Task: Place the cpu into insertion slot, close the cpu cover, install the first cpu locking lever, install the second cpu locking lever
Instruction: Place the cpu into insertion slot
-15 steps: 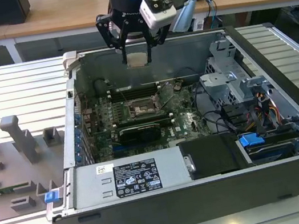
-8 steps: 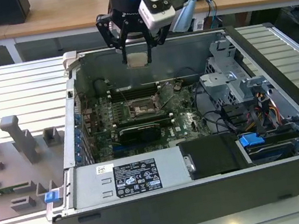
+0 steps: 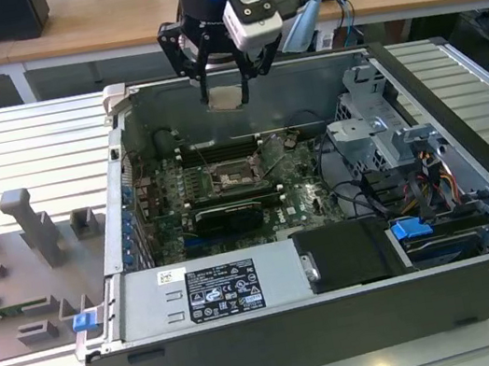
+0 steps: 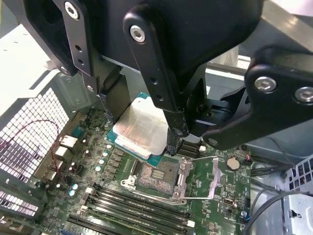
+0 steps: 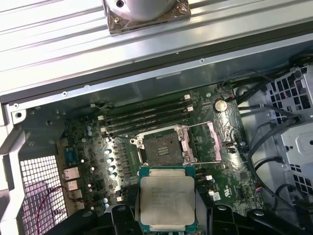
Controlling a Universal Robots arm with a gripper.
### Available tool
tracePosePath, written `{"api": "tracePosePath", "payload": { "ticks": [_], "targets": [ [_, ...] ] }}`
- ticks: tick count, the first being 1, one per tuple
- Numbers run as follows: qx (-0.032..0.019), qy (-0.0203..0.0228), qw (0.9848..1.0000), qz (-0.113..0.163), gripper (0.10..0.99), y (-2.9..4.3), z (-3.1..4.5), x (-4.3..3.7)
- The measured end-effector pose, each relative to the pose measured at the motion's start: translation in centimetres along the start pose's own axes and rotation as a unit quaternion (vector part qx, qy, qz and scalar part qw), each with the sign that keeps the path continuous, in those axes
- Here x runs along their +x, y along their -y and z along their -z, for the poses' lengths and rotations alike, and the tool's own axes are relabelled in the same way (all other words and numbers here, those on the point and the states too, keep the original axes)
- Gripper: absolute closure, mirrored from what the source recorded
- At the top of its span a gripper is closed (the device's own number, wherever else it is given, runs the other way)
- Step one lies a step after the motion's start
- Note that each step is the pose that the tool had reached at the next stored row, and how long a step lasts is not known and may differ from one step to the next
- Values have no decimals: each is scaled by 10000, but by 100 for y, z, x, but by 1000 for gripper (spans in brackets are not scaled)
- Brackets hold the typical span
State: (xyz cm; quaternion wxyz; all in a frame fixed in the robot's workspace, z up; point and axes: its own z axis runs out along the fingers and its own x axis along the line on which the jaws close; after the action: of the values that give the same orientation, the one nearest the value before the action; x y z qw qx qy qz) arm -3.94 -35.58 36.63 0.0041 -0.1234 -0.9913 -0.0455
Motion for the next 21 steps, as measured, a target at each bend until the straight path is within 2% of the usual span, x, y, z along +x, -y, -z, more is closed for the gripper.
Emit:
{"api": "tracePosePath", "payload": {
  "ticks": [13, 21],
  "targets": [
    [-9, 40, 9990, -443, 545, 0, -6, 0],
    [-12, 53, 9982, -593, 545, 1, -9, 0]
  ]
}}
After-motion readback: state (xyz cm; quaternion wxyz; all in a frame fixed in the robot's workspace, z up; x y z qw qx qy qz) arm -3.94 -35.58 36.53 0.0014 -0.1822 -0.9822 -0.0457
